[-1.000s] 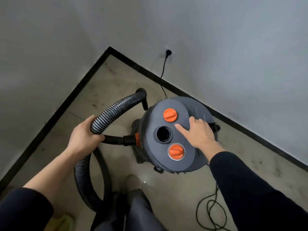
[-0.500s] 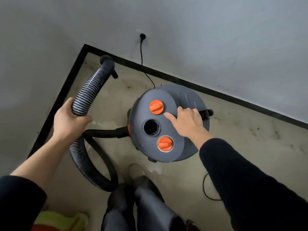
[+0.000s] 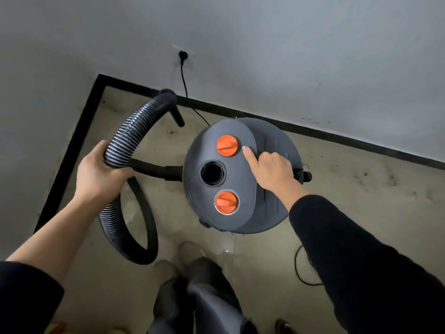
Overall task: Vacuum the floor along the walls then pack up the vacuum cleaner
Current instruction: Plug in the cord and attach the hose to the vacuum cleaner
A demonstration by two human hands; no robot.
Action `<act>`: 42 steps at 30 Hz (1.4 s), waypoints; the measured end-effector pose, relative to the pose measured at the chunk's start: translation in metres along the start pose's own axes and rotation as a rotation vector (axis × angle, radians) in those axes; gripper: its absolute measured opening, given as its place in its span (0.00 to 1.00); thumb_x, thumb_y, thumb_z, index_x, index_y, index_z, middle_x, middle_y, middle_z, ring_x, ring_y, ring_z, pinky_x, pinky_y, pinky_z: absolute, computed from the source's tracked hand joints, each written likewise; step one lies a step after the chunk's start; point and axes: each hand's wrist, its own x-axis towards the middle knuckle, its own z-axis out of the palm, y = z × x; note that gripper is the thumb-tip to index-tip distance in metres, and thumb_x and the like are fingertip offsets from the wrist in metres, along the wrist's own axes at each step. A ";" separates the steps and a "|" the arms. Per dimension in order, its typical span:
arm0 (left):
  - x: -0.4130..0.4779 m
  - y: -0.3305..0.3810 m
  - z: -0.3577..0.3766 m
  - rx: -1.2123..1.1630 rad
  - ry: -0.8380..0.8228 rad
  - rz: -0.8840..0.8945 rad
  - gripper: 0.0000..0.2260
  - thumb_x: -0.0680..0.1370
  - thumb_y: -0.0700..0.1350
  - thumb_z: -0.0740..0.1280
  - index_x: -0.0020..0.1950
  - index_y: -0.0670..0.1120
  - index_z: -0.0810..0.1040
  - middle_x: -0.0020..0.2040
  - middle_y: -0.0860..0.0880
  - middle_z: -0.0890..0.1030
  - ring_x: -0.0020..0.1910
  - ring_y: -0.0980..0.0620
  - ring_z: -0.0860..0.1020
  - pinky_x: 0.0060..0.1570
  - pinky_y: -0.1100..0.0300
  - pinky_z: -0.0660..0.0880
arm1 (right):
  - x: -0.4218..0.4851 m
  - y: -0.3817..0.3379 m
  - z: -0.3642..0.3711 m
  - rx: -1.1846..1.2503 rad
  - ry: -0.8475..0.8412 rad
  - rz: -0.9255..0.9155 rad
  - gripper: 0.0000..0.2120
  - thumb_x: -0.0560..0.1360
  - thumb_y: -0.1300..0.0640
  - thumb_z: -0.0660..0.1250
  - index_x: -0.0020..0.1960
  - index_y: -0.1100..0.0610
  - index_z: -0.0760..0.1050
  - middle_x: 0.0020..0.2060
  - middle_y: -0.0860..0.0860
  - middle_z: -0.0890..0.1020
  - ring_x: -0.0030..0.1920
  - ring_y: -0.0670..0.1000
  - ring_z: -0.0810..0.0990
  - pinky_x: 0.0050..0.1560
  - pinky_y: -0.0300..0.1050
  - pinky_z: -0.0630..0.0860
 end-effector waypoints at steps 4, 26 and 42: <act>0.008 0.003 0.009 0.041 -0.023 0.046 0.11 0.69 0.34 0.72 0.47 0.41 0.72 0.38 0.41 0.75 0.34 0.46 0.72 0.32 0.56 0.68 | 0.030 0.006 -0.013 -0.002 -0.028 -0.044 0.34 0.78 0.31 0.43 0.36 0.58 0.71 0.36 0.54 0.76 0.41 0.57 0.74 0.42 0.48 0.67; 0.025 0.026 0.055 -0.061 0.024 -0.008 0.12 0.68 0.34 0.73 0.43 0.47 0.73 0.36 0.49 0.73 0.32 0.51 0.71 0.33 0.58 0.70 | -0.043 0.117 0.013 0.087 -0.246 0.018 0.36 0.78 0.31 0.42 0.35 0.59 0.71 0.33 0.55 0.77 0.37 0.54 0.75 0.39 0.48 0.68; -0.047 0.064 0.175 -0.090 -0.139 0.036 0.12 0.69 0.36 0.73 0.49 0.43 0.74 0.39 0.48 0.76 0.36 0.50 0.73 0.37 0.56 0.72 | -0.149 0.229 0.042 0.025 -0.202 0.451 0.33 0.81 0.38 0.41 0.41 0.60 0.73 0.44 0.58 0.81 0.49 0.60 0.78 0.53 0.53 0.69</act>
